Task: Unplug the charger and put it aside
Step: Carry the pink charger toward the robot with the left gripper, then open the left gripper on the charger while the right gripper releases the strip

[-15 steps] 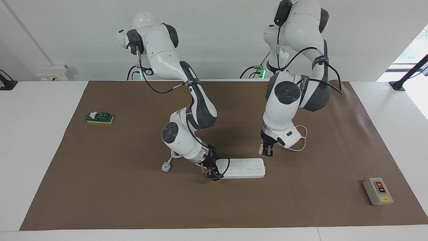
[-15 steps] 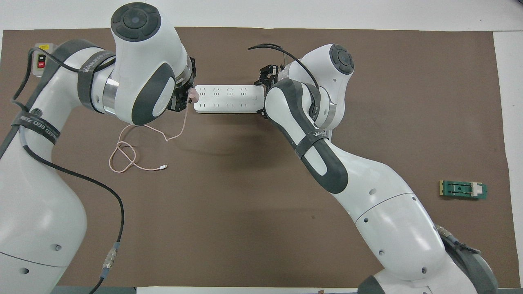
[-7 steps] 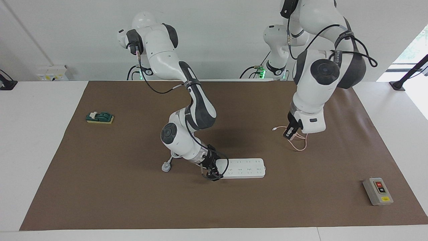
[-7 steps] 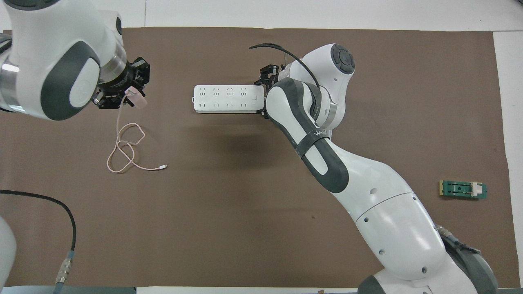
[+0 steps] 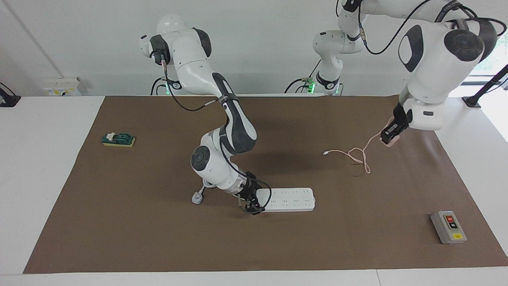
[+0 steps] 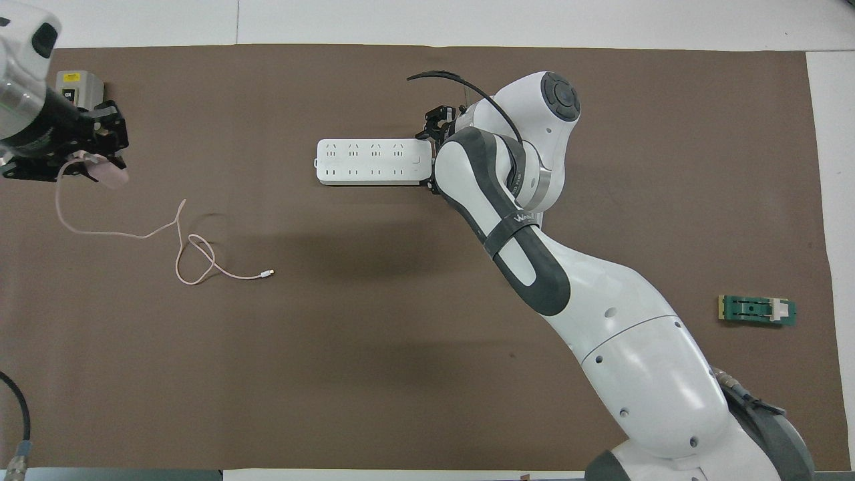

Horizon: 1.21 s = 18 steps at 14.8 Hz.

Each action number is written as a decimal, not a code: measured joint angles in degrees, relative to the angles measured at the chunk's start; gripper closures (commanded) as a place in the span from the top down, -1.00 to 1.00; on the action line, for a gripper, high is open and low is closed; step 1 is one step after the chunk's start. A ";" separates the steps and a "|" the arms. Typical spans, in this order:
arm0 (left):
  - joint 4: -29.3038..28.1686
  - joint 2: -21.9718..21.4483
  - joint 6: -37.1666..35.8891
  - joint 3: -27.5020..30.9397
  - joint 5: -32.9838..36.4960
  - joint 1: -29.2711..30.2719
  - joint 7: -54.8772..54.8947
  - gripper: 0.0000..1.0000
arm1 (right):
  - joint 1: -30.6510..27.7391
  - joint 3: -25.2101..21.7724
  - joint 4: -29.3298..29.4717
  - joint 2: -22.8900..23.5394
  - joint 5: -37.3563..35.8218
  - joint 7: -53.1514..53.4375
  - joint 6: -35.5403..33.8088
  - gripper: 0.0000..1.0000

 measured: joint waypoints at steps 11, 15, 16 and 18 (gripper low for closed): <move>-23.70 -14.12 11.55 -2.06 -14.78 1.85 16.54 -0.31 | 0.10 0.01 1.68 -1.22 0.72 0.05 3.17 1.00; -27.88 -14.16 16.00 -2.03 -17.22 0.22 16.54 0.83 | -0.03 -0.03 2.88 -2.86 0.96 0.46 3.71 1.00; -28.31 -14.18 16.36 -2.03 -17.31 -0.06 16.54 1.00 | -0.02 -0.08 2.88 -2.90 0.91 0.46 3.70 1.00; -28.47 -14.25 16.46 -1.99 -17.36 -0.27 16.53 1.00 | -0.03 -0.37 2.89 -3.46 -1.09 0.46 2.91 1.00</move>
